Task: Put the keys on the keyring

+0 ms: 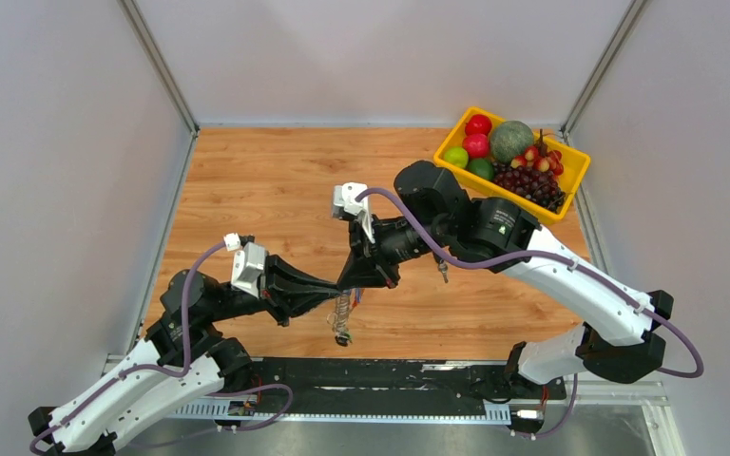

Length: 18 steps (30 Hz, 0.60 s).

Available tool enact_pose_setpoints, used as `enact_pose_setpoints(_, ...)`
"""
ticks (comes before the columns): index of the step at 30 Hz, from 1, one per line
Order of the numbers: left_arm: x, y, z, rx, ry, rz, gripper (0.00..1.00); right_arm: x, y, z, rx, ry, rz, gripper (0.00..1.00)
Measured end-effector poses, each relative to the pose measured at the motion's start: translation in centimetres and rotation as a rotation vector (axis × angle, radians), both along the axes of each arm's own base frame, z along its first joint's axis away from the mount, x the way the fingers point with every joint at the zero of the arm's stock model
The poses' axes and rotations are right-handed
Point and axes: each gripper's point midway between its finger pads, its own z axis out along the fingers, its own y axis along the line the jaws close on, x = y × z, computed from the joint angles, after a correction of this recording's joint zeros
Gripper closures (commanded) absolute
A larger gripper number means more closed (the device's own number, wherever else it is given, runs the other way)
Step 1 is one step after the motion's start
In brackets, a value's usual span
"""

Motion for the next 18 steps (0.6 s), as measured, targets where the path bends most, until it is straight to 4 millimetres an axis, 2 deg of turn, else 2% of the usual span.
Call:
enact_pose_setpoints(2,-0.07,0.00,0.14,-0.005,-0.003,-0.003,0.99,-0.10,0.04,0.09,0.003,-0.005,0.003,1.00)
enact_pose_setpoints(13,-0.09,-0.04,-0.04,0.002,0.001,-0.007,1.00,-0.14,0.19,-0.07,0.000,-0.022,0.008,0.99)
enact_pose_setpoints(18,-0.05,-0.04,-0.05,0.002,0.002,-0.005,1.00,0.07,0.29,-0.15,-0.004,-0.037,-0.009,0.66)
